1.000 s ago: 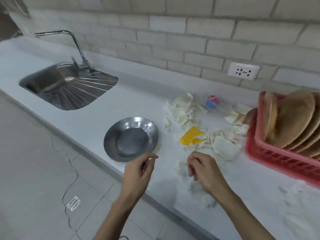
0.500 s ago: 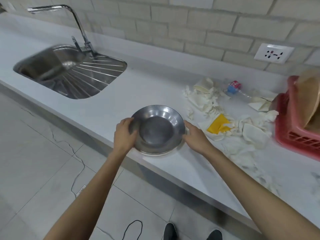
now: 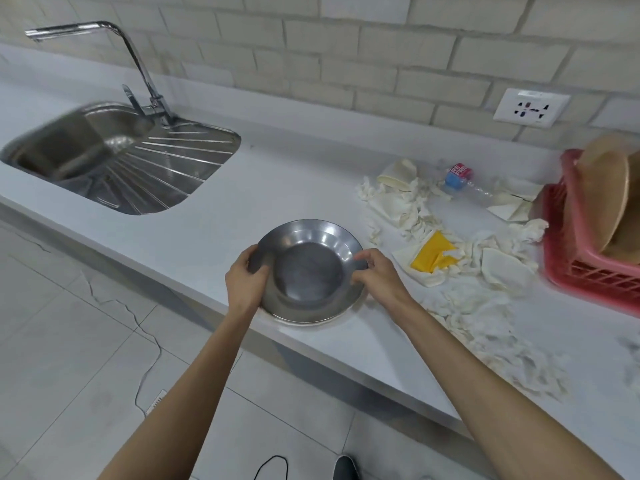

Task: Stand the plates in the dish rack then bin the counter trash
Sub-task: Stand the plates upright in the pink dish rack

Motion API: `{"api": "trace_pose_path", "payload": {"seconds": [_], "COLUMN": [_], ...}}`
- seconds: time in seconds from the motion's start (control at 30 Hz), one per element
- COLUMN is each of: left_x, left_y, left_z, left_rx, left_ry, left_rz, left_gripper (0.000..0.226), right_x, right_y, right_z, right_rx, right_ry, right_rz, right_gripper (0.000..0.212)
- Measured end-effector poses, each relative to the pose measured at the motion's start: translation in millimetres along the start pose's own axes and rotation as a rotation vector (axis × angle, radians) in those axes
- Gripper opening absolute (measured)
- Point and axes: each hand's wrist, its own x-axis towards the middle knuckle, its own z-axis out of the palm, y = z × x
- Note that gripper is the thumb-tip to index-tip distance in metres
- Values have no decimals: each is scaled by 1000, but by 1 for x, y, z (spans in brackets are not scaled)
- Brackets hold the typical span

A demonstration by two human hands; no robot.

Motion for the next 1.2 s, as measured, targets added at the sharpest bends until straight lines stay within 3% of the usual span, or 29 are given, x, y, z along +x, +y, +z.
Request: {"api": "trace_pose_path", "payload": {"seconds": [0.2, 0.47, 0.67, 0.87, 1.2], "left_x": [1, -19, -35, -65, -163], "left_y": [-3, 20, 50, 85, 125], "left_z": [-4, 3, 42, 109, 211], "left_rx": [-199, -401, -547, -647, -393], "left_ry": [80, 95, -69, -308, -644], "left_rz": [-70, 60, 97, 10, 9], "left_gripper": [33, 46, 44, 32, 16], "right_x": [3, -6, -48, -106, -200], "right_y": [6, 5, 4, 24, 59], "right_z": [-5, -30, -97, -174, -292], "right_rx": [189, 489, 641, 679, 749], "right_ry": [43, 141, 257, 447, 716], "right_rz": [25, -13, -144, -248, -305], "right_gripper": [35, 39, 43, 49, 54]}}
